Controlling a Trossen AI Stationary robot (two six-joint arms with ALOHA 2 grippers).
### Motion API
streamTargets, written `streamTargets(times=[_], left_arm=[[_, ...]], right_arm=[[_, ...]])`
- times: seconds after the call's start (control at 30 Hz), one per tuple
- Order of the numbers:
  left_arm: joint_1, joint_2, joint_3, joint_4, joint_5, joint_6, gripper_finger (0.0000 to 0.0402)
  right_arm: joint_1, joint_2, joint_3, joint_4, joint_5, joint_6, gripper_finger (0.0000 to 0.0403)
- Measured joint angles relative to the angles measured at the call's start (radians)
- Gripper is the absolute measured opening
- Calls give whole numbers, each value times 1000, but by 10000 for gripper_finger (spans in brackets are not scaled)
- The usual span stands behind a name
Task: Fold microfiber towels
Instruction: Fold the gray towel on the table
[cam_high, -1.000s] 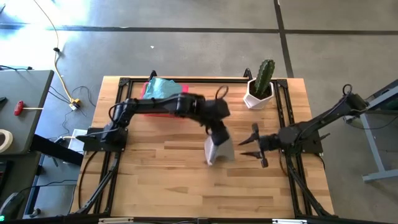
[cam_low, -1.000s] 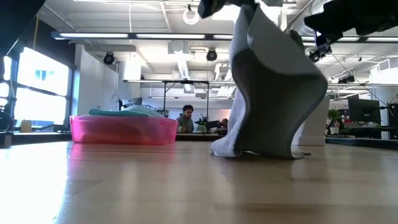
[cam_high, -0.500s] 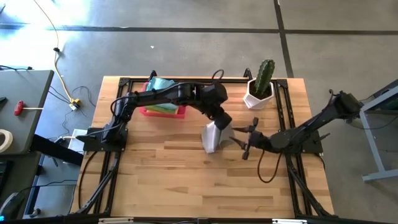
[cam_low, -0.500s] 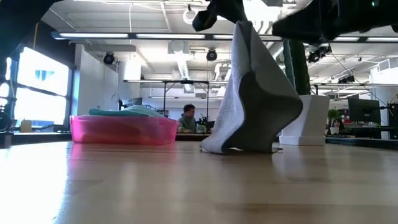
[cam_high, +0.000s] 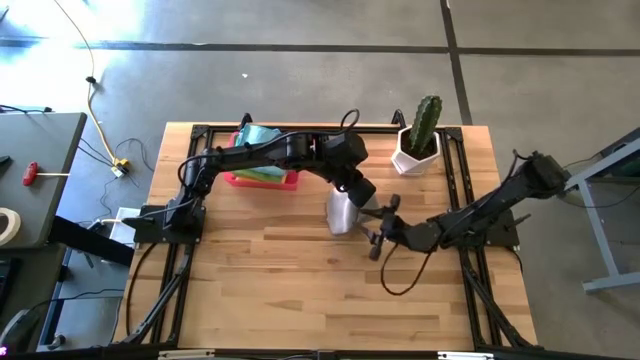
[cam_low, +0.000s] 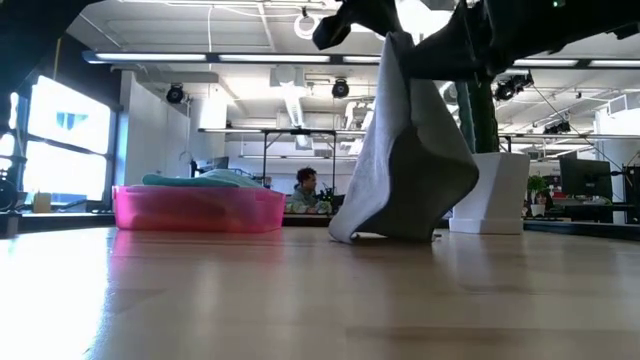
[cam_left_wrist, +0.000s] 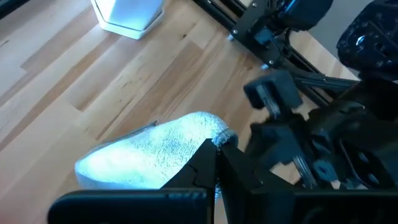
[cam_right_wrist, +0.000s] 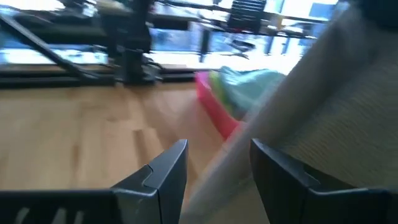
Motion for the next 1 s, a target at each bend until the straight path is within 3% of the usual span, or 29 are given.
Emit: streamTargets(times=[0.4,0.6,0.83,1.0], left_arm=[[8,0,-1,5,0,7,0],[8,0,-1,10,0,11,0],[8,0,-1,14,0,11,0],[8,0,-1,14,0,11,5]], right_arm=[[110,-2,8,-112,358,112,167],[109,-2,8,-183,239,301,171],[81,-2,8,-288,126,501,205],[43,6,8,-287,140,604,224]])
